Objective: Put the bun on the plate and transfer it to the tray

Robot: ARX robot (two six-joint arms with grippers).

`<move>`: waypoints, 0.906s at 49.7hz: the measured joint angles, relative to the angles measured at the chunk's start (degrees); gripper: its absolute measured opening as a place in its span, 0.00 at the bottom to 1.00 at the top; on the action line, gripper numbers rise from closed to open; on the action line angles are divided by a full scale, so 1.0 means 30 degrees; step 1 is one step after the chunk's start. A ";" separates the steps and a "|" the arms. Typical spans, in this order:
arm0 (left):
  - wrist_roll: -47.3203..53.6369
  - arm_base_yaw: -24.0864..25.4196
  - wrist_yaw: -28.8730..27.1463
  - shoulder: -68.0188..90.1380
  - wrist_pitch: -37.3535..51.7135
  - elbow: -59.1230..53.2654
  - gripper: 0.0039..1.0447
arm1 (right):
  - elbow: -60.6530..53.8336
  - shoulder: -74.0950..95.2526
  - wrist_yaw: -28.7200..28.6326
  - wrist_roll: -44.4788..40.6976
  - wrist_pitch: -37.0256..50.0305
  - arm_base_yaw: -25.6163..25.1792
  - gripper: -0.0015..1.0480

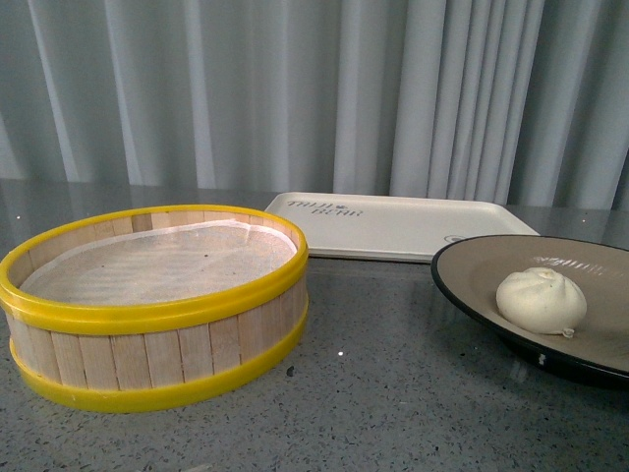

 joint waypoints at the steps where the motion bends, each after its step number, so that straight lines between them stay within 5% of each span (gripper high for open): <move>1: 0.0000 0.0000 0.0000 0.0000 0.0000 0.0000 0.94 | 0.0022 0.0160 -0.0007 0.0000 0.0146 0.0007 0.92; 23: 0.0000 -0.0007 0.0000 0.0000 0.0000 0.0000 0.94 | 0.0612 0.2681 -0.0277 0.0328 0.1610 0.0197 0.91; 45: 0.0000 0.0000 0.0000 0.0000 0.0000 0.0000 0.94 | 0.0554 0.2841 -0.0277 0.0313 0.1399 0.0233 0.22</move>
